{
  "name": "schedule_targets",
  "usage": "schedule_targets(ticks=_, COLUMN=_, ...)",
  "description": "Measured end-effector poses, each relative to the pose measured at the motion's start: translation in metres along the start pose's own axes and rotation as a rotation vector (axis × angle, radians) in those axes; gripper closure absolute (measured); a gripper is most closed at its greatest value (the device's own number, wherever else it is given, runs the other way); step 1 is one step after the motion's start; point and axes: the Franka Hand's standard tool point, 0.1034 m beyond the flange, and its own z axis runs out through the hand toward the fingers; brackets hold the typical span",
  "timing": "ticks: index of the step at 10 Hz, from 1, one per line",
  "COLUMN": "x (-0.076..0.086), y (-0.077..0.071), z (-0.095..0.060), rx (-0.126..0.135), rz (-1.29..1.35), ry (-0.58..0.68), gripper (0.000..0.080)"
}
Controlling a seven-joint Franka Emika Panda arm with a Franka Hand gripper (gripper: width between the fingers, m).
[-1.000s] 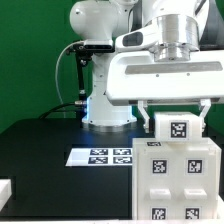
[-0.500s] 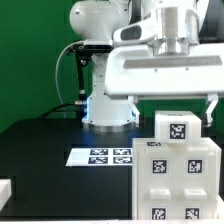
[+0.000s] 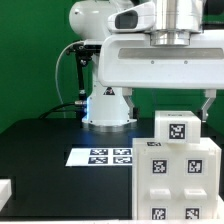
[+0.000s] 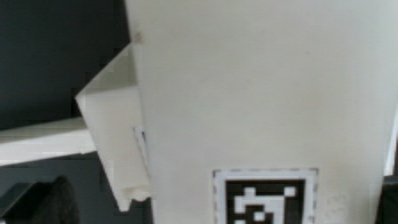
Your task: Assemble cabinet
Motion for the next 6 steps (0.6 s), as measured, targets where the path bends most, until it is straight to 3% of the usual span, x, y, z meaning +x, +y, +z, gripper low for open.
schedule_targets(ticks=2, x=-0.001, y=-0.002, z=-0.005, rx=0.020, rz=0.044, ry=-0.107, gripper=0.0004)
schedule_targets(ticks=3, x=0.000, y=-0.006, z=-0.004, rx=0.031, rz=0.048, ry=-0.085, gripper=0.0004)
schedule_targets(ticks=6, x=-0.003, y=-0.006, z=0.009, rx=0.027, rz=0.061, ry=-0.061, gripper=0.0004)
